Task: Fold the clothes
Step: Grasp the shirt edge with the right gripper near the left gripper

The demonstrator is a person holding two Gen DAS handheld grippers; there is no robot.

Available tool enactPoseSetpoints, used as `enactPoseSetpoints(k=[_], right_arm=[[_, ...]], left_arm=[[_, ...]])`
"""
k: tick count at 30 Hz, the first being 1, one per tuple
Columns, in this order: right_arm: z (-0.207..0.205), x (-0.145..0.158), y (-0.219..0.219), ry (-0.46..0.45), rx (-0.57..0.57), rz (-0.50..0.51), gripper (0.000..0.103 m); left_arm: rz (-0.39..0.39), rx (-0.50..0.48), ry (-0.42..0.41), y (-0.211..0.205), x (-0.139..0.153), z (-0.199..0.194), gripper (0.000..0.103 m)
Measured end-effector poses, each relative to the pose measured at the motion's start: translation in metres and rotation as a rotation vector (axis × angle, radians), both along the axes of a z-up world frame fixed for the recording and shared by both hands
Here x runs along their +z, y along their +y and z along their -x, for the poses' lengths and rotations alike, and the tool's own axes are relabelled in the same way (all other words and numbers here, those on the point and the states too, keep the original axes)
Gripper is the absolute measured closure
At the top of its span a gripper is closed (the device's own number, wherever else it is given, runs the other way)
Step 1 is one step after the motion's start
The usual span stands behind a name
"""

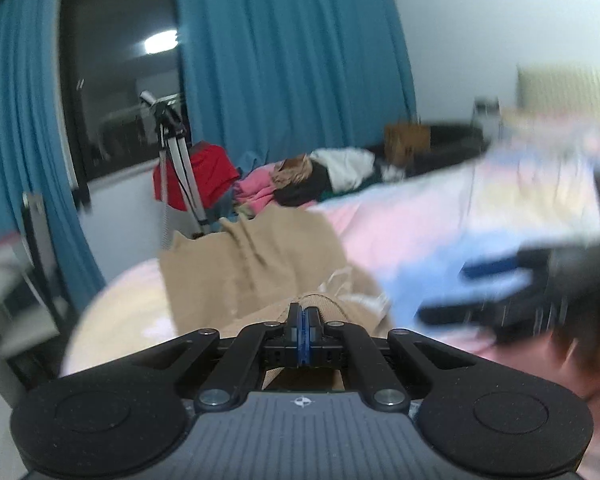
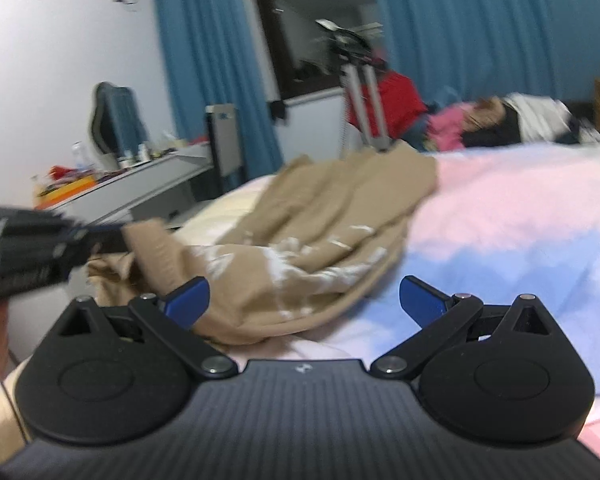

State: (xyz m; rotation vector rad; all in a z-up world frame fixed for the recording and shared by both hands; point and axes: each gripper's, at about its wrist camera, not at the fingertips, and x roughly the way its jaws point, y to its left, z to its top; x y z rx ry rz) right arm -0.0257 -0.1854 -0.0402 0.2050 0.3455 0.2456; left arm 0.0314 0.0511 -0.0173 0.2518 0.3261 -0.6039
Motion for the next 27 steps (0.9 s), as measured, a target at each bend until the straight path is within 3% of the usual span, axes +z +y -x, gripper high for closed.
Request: enactPoseSetpoints(k=[5, 8, 11, 13, 16, 19, 23, 27], right_arm=[[-0.005, 0.005, 0.024, -0.011, 0.035, -0.002, 0.0], [-0.014, 0.009, 0.036, -0.013, 0.031, -0.016, 0.0], [-0.02, 0.015, 0.046, -0.045, -0.027, 0.009, 0.0], [-0.023, 0.015, 0.043, -0.051, -0.137, 0.029, 0.0], [-0.026, 0.014, 0.021, -0.007, -0.296, 0.009, 0.0], [-0.016, 0.023, 0.002, -0.034, -0.388, 0.015, 0.0], [-0.002, 0.044, -0.012, -0.024, -0.39, 0.069, 0.0], [0.018, 0.046, -0.017, -0.029, -0.377, 0.221, 0.0]], left_arm=[[0.174, -0.071, 0.065, 0.005, 0.019, 0.005, 0.102], [0.226, -0.127, 0.065, -0.001, 0.026, 0.012, 0.102], [0.244, -0.143, 0.039, -0.01, 0.029, 0.02, 0.103], [0.262, -0.138, 0.03, -0.014, 0.029, 0.023, 0.103], [0.267, -0.118, 0.009, -0.018, 0.029, 0.026, 0.103], [0.263, -0.118, 0.004, -0.023, 0.028, 0.029, 0.103], [0.255, -0.119, 0.0, -0.024, 0.027, 0.03, 0.102], [0.218, -0.143, 0.01, -0.034, 0.02, 0.031, 0.102]])
